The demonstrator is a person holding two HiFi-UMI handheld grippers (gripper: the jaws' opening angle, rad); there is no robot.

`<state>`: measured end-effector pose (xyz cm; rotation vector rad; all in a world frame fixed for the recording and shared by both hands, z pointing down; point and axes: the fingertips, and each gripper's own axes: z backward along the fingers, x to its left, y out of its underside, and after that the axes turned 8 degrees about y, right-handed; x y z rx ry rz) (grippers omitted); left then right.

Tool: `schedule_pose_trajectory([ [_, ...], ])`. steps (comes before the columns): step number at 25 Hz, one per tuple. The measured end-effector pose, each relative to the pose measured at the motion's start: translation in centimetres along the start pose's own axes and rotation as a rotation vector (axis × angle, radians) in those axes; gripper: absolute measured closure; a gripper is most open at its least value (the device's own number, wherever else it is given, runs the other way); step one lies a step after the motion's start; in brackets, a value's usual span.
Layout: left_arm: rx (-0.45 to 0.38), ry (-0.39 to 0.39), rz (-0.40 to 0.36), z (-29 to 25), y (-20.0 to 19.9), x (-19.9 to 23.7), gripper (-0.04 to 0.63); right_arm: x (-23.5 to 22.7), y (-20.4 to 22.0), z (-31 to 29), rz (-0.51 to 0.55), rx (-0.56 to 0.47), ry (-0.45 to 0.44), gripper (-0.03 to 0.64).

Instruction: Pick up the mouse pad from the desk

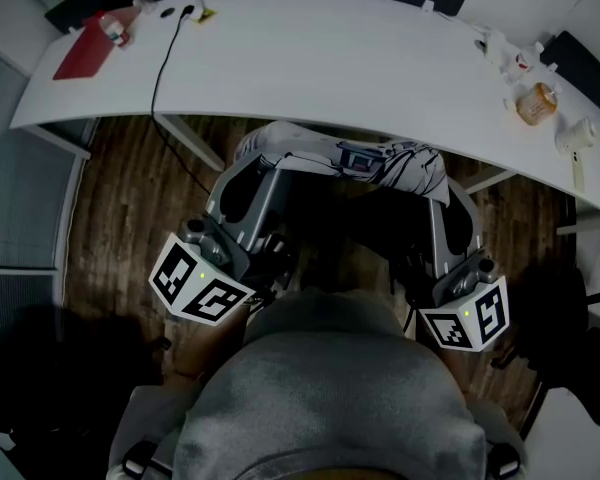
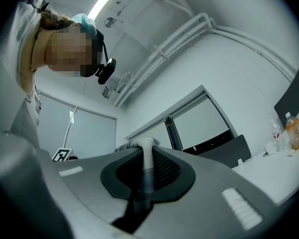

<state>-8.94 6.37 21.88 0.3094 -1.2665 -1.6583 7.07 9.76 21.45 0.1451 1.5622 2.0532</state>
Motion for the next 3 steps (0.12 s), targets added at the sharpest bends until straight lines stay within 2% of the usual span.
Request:
schedule_pose_trajectory([
  [3,-0.002,-0.006,-0.003,0.25,-0.18,0.23,0.575,0.2,0.19,-0.33,-0.002,0.002,-0.009,0.594],
])
